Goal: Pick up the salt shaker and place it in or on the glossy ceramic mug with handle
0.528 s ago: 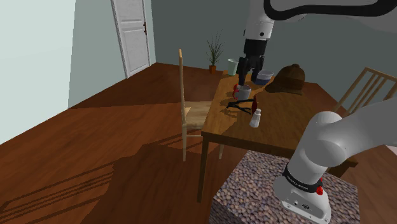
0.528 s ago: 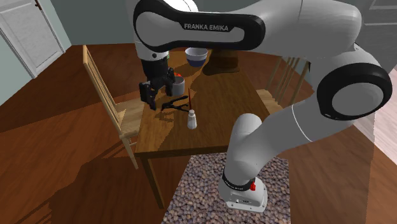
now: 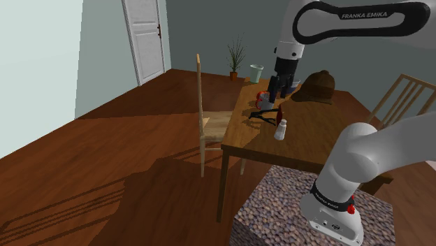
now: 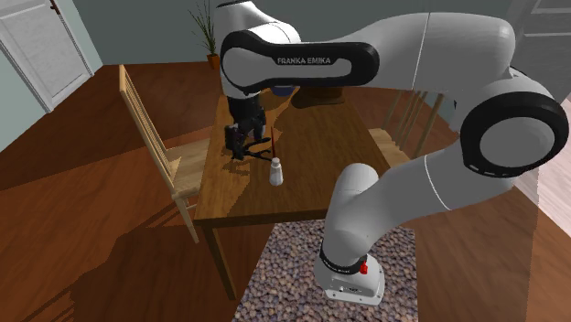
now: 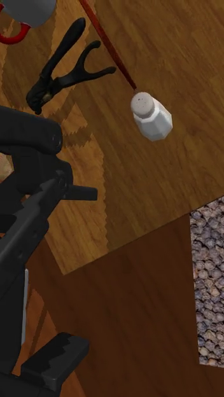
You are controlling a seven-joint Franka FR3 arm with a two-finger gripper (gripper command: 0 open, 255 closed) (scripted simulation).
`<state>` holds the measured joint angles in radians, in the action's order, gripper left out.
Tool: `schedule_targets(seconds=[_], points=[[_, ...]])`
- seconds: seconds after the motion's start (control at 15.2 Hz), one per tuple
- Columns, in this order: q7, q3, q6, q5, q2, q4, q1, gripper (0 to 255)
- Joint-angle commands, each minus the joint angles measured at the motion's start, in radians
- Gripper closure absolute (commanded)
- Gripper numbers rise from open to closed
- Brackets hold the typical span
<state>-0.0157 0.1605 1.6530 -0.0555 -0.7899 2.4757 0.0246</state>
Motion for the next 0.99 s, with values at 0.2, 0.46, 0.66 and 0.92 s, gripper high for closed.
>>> schedule_targets(seconds=[0.2, 0.46, 0.66, 0.92], points=[[-0.117, 0.106, 0.112, -0.075, -0.003, 0.097, 0.041, 0], [-0.213, 0.201, 0.214, -0.135, 0.030, 0.151, 0.074, 0], [-0.287, 0.277, 0.298, -0.175, 0.078, 0.176, 0.094, 0], [-0.385, 0.381, 0.411, -0.211, 0.165, 0.187, 0.106, 0]])
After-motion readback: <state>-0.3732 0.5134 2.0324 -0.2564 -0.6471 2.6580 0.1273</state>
